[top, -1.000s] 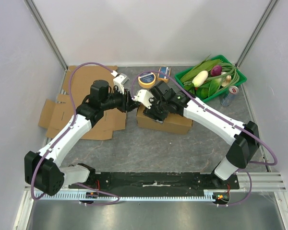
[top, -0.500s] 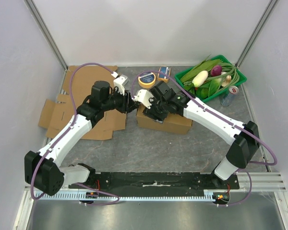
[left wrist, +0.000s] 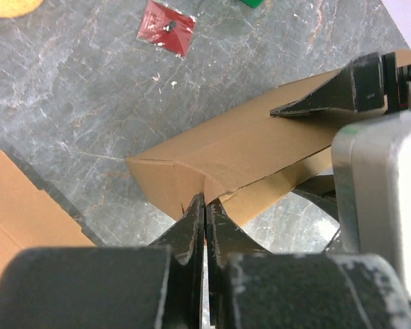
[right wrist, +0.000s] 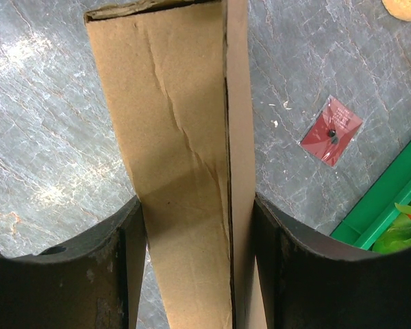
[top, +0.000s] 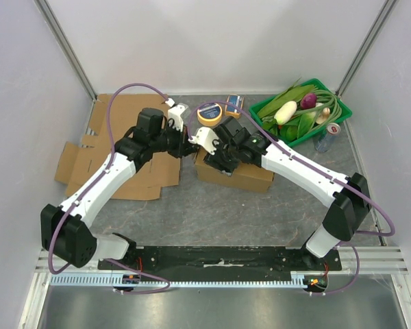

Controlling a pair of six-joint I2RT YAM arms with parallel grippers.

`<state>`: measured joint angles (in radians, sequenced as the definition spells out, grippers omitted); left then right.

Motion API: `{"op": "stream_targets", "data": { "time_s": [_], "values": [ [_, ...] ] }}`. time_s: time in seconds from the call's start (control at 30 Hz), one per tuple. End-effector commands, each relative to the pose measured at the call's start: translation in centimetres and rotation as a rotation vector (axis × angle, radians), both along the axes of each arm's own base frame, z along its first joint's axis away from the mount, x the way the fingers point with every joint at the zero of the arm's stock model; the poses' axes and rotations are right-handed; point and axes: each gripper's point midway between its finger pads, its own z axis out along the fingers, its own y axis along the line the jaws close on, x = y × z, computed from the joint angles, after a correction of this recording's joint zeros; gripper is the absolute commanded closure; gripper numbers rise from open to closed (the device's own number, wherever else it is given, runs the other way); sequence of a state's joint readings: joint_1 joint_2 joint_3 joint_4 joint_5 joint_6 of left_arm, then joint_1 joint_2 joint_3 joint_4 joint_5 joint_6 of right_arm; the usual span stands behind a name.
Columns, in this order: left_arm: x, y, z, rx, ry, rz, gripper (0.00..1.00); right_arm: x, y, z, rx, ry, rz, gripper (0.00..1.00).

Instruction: Fold the paper box

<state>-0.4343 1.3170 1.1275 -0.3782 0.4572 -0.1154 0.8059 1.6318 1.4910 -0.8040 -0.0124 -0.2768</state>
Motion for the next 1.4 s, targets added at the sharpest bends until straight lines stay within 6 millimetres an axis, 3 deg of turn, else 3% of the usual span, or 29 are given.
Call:
{"op": "stream_targets", "data": {
  "time_s": [0.0, 0.23, 0.6, 0.7, 0.83, 1.1, 1.13, 1.17, 1.27, 1.37],
  "values": [
    [-0.5, -0.9, 2.8, -0.062, 0.088, 0.007, 0.98, -0.4, 0.8, -1.6, 0.036, 0.066, -0.032, 0.41],
    [-1.6, -3.4, 3.9, -0.211, 0.317, -0.028, 0.98, -0.2, 0.9, -1.6, 0.034, 0.059, -0.031, 0.41],
    [-1.4, -3.6, 5.9, -0.303, 0.338, 0.002, 0.98, -0.4, 1.5, -1.7, 0.052, 0.078, -0.004, 0.42],
    [-1.5, -3.4, 5.0, -0.294, 0.372, 0.009, 0.98, -0.6, 1.7, -1.8, 0.057, 0.084, 0.005, 0.42],
    [-1.3, -3.5, 5.6, -0.298, 0.345, 0.016, 0.98, -0.7, 1.8, -1.9, 0.058, 0.092, 0.007, 0.42],
    [-0.8, -0.5, 2.4, -0.094, 0.284, 0.090, 0.98, -0.7, 1.6, -1.7, 0.059, 0.088, 0.008, 0.43],
    [-0.8, -0.3, 2.0, -0.072, 0.265, 0.080, 0.97, -0.8, 1.6, -1.8, 0.058, 0.091, 0.009, 0.43],
    [-0.6, 0.2, 1.8, -0.057, 0.251, 0.101, 0.88, -0.8, 1.6, -1.8, 0.060, 0.091, 0.010, 0.43],
    [-0.7, 0.3, 1.3, -0.034, 0.222, 0.103, 0.73, -0.8, 1.8, -1.7, 0.066, 0.093, 0.012, 0.44],
    [-0.9, 0.1, 0.7, -0.029, 0.212, 0.109, 0.71, -0.8, 2.0, -1.6, 0.072, 0.096, 0.015, 0.44]
  ]
}}
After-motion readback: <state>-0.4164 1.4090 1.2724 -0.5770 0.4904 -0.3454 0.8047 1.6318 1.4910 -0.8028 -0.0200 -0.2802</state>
